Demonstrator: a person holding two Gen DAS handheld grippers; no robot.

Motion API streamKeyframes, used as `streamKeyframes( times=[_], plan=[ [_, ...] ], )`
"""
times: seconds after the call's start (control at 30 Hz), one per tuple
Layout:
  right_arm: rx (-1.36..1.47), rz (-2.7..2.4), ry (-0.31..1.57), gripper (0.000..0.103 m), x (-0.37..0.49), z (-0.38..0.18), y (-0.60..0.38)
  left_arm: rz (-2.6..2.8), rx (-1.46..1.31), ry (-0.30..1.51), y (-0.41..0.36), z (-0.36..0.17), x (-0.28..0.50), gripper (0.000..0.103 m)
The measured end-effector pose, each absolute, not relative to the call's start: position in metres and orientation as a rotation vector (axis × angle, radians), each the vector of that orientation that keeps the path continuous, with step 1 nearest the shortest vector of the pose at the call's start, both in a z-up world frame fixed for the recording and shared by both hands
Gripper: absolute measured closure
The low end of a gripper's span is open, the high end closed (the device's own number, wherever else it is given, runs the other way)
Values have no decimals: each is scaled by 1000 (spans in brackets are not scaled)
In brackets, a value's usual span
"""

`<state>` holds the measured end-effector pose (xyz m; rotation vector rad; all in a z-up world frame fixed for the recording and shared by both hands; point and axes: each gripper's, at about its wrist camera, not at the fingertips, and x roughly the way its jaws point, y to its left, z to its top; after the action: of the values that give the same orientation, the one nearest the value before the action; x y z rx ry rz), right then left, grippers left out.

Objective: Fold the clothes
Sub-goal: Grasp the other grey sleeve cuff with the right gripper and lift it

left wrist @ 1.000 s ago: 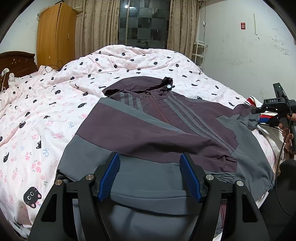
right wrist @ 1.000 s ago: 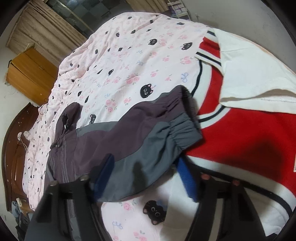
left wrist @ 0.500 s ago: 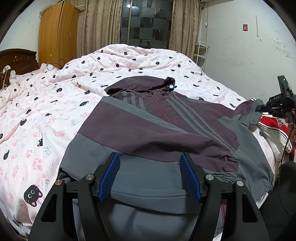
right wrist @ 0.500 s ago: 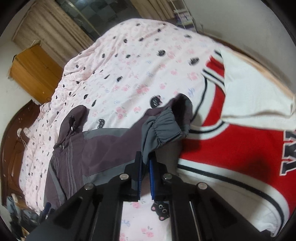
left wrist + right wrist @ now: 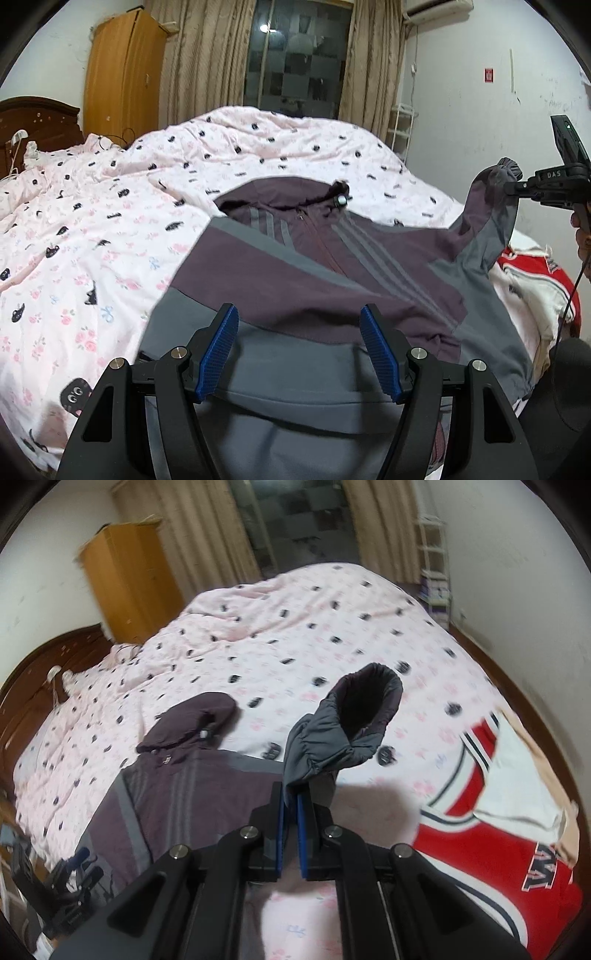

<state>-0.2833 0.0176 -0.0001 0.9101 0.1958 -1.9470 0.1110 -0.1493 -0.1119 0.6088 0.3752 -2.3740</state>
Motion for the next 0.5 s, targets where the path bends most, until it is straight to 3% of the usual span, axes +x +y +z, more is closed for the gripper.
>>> streamKeyframes(
  times=[0.5],
  plan=[
    [785, -1765, 330, 97, -196, 21, -45, -2222, 449, 432, -180, -101, 152, 40]
  ],
)
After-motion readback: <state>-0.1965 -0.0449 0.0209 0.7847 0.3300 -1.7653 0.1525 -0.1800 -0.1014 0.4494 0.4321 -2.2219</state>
